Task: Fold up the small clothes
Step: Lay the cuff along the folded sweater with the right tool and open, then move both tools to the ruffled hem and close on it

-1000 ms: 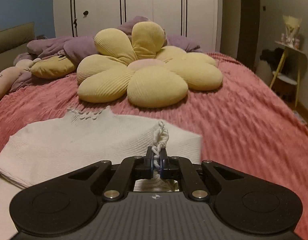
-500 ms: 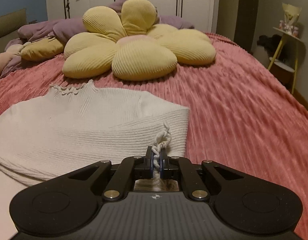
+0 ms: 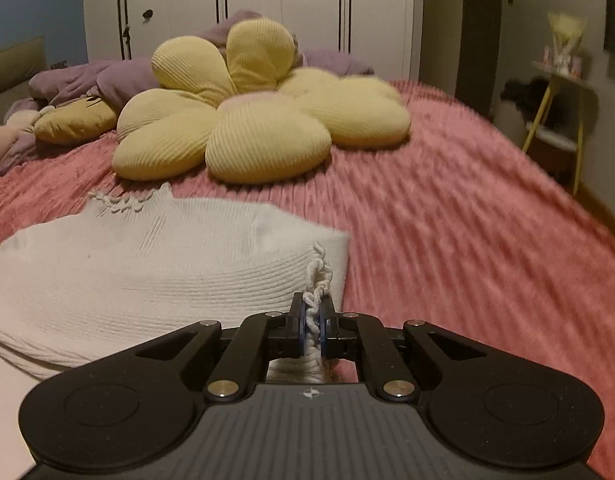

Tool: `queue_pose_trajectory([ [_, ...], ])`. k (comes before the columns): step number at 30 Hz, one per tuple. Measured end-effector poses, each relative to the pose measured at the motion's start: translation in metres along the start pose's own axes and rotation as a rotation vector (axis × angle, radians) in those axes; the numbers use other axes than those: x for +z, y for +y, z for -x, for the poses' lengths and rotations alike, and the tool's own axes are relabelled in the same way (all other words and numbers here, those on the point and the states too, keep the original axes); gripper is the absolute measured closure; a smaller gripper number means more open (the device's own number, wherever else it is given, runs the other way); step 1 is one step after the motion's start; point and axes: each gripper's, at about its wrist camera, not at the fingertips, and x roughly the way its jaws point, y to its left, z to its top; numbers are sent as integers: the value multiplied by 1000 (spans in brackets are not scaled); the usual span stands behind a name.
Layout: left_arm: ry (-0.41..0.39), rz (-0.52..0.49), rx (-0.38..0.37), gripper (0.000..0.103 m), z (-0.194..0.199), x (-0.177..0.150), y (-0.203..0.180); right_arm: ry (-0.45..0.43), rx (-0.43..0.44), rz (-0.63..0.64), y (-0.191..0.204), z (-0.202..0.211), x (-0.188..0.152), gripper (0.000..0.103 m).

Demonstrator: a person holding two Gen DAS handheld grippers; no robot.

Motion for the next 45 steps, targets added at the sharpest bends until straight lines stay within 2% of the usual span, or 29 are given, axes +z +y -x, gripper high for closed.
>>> queue_pose_trajectory([
  [3,-28,-5,31,41,7,0,2,2,-28,18,2,-3,-1,97],
  [7,6,-4,40,41,-2,4,3,40,-18,22,-1,-10,-5,97],
  [12,41,-4,-6,41,-22,11,-17,48,-30,24,-1,-14,-7,97],
  [13,45,-9,-8,40,-25,12,-22,58,-39,31,0,-17,-8,92],
  [15,44,-24,-18,38,-31,14,-35,79,-46,40,2,-16,-3,89],
  [16,37,-28,-27,34,-33,15,-41,75,-55,27,2,-12,2,86],
  [19,31,-53,-48,32,-43,15,-64,-13,-63,-23,2,7,12,84],
  [21,53,-70,-61,33,-51,12,-80,-35,-13,-6,13,13,16,84],
  [24,75,-105,-89,34,-55,-1,-98,39,105,85,40,3,10,84],
  [25,79,-133,-78,33,-58,-7,-103,62,114,120,48,-1,6,84],
  [27,52,-182,-46,32,-62,-15,-110,118,78,182,59,-16,-8,84],
  [29,40,-209,-25,31,-67,-17,-114,73,65,215,60,-22,-16,84],
  [31,40,-217,-8,26,-73,-14,-117,70,62,193,59,-28,-13,84],
  [34,49,-206,-1,27,-69,-10,-116,74,54,185,59,-35,-7,83],
  [37,43,-176,-39,29,-45,-13,-106,85,68,149,57,-20,-5,82],
  [40,53,-174,-55,28,-40,-23,-99,93,149,81,45,10,-11,80],
  [43,24,-242,-19,24,-44,-34,-108,126,134,108,43,12,-30,80],
  [45,12,-293,0,22,-44,-36,-113,106,129,133,45,10,-36,80],
])
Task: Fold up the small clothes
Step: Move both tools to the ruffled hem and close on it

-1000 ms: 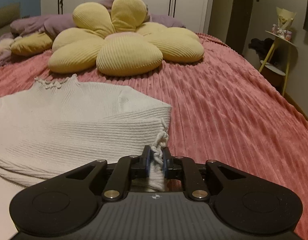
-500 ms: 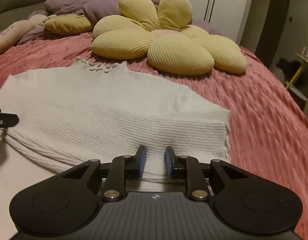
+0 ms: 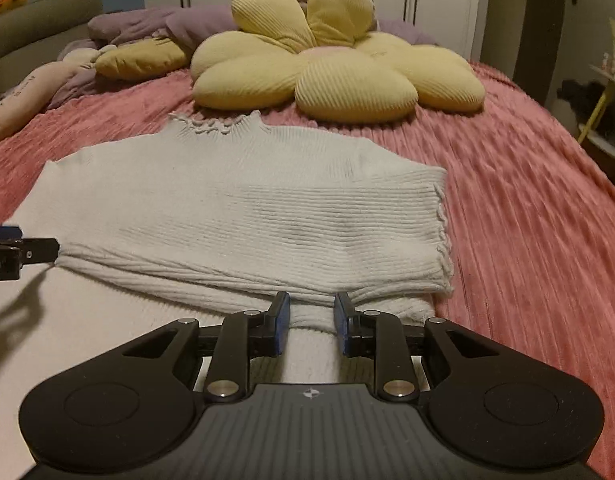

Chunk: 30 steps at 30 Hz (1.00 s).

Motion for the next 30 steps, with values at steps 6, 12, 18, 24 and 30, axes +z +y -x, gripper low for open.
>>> queue_pose_trajectory([
  [6,57,44,-65,11,41,-18,22,41,4,-11,1,19,8,70],
  [12,161,39,-67,8,117,-100,42,71,63,-94,-11,103,-61,55],
  [18,260,211,-94,8,173,-163,69,144,73,-233,-21,196,-145,31],
  [24,295,239,-191,15,189,-183,71,184,111,-315,-29,224,-178,37],
  [30,308,306,-249,18,191,-191,79,211,182,-425,-47,233,-193,52],
])
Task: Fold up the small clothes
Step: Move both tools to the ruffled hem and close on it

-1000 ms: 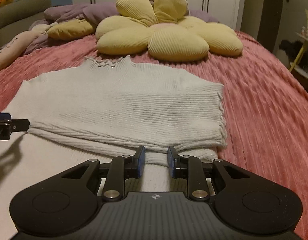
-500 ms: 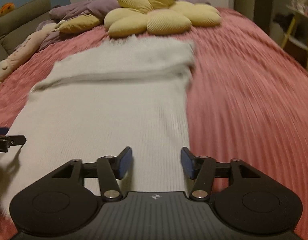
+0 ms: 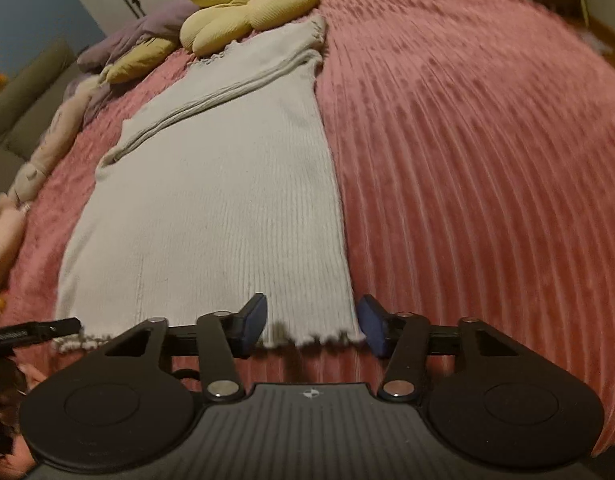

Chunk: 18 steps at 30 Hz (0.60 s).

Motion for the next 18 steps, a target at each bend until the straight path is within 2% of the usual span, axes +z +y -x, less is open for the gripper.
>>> queue_pose_trajectory([
  [3,-2,32,0,26,2,1,3,15,11,-32,-6,-6,-6,57],
  [5,1,45,-3,33,6,0,6,9,12,-46,-7,-6,-8,67],
  [6,3,55,0,40,7,0,8,8,21,-48,-7,-5,-8,68],
  [8,5,71,-8,45,8,1,14,7,26,-37,-5,-4,-9,76],
  [10,12,89,-22,58,8,2,18,6,42,-25,-3,-5,-8,84],
  [11,17,92,-32,61,8,2,20,8,49,-25,-3,-5,-8,84],
  [15,28,97,-44,63,6,4,21,18,43,-30,-2,-9,-6,84],
  [18,38,92,-54,57,5,7,20,35,61,-68,-6,-11,-3,81],
])
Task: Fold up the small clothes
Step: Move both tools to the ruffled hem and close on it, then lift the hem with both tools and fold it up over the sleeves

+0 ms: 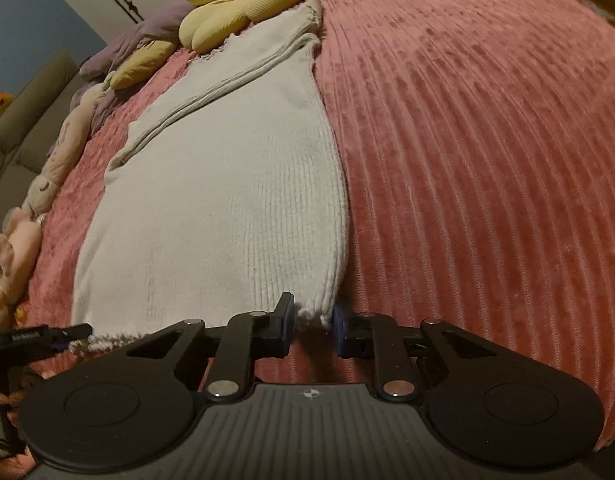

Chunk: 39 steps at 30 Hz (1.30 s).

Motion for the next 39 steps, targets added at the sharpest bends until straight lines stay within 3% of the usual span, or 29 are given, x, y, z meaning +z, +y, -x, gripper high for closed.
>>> queue_pose_trajectory([
  [5,10,-9,-7,60,0,0,-1,8,33,-39,-4,0,2,79],
  [10,13,-12,3,81,3,-1,4,-3,30,-23,-2,0,2,81],
  [13,11,-5,-21,86,5,0,6,-11,27,-7,1,0,2,87],
  [23,-15,67,-62,89,17,0,20,-62,27,-4,0,8,2,93],
  [27,-19,87,-72,89,18,2,25,-96,101,-67,-8,15,5,93],
  [31,4,91,-50,89,11,-1,28,-84,31,-39,-9,11,6,94],
  [34,5,83,-58,89,14,1,26,-67,30,-60,-11,10,4,95],
  [39,-14,88,-109,89,28,14,27,-78,134,-139,-19,19,10,95],
])
